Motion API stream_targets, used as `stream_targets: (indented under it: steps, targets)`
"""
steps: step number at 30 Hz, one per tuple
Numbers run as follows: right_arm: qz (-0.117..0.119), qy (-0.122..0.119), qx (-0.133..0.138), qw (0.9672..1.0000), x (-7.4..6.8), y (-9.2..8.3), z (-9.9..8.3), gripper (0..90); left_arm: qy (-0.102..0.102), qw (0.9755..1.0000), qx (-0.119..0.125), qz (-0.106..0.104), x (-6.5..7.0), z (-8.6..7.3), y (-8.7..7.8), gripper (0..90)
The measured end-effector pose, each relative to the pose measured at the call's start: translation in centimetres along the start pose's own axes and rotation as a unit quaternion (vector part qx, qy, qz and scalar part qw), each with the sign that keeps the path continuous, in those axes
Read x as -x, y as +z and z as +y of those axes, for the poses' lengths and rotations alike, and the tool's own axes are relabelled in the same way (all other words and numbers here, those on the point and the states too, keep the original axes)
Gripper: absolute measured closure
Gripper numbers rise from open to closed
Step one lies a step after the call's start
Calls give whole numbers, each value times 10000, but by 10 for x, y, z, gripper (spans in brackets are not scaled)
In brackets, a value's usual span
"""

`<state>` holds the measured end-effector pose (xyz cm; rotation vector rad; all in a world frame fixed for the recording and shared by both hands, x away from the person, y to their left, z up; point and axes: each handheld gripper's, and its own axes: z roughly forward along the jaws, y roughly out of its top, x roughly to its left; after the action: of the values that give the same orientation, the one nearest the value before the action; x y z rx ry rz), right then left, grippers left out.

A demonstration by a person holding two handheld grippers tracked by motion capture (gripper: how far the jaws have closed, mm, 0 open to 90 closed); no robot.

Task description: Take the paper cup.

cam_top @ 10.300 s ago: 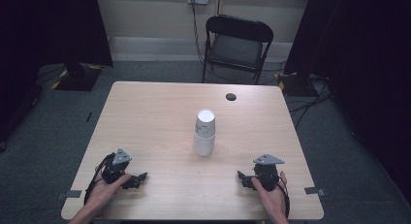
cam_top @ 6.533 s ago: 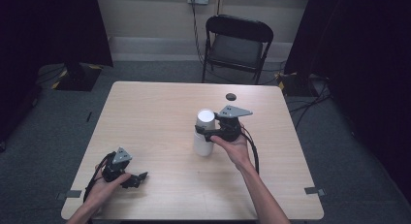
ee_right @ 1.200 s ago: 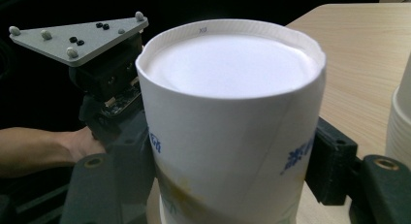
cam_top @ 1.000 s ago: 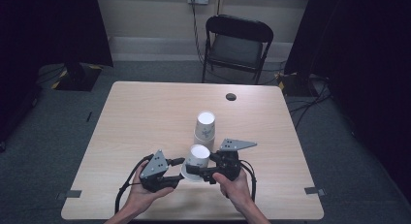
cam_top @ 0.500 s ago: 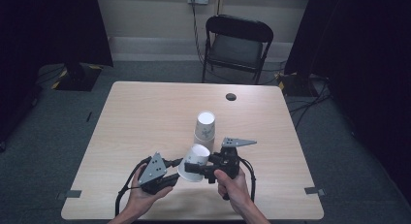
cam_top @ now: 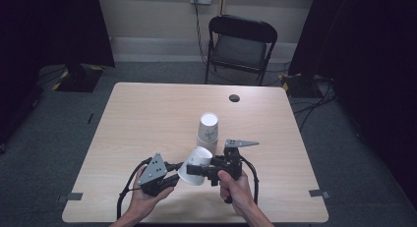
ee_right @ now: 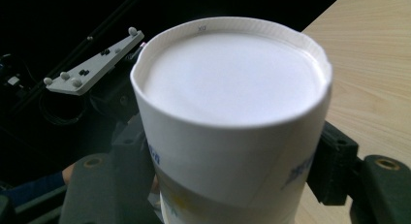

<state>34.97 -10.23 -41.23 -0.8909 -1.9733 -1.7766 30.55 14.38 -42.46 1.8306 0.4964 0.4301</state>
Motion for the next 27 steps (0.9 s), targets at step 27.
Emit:
stream_targets:
  steps: [27]
  targets:
    - [-1061,-1228,-324,9862,-3,-12,4,202,-689,9973,-269,-44,-36,-11,-12,848]
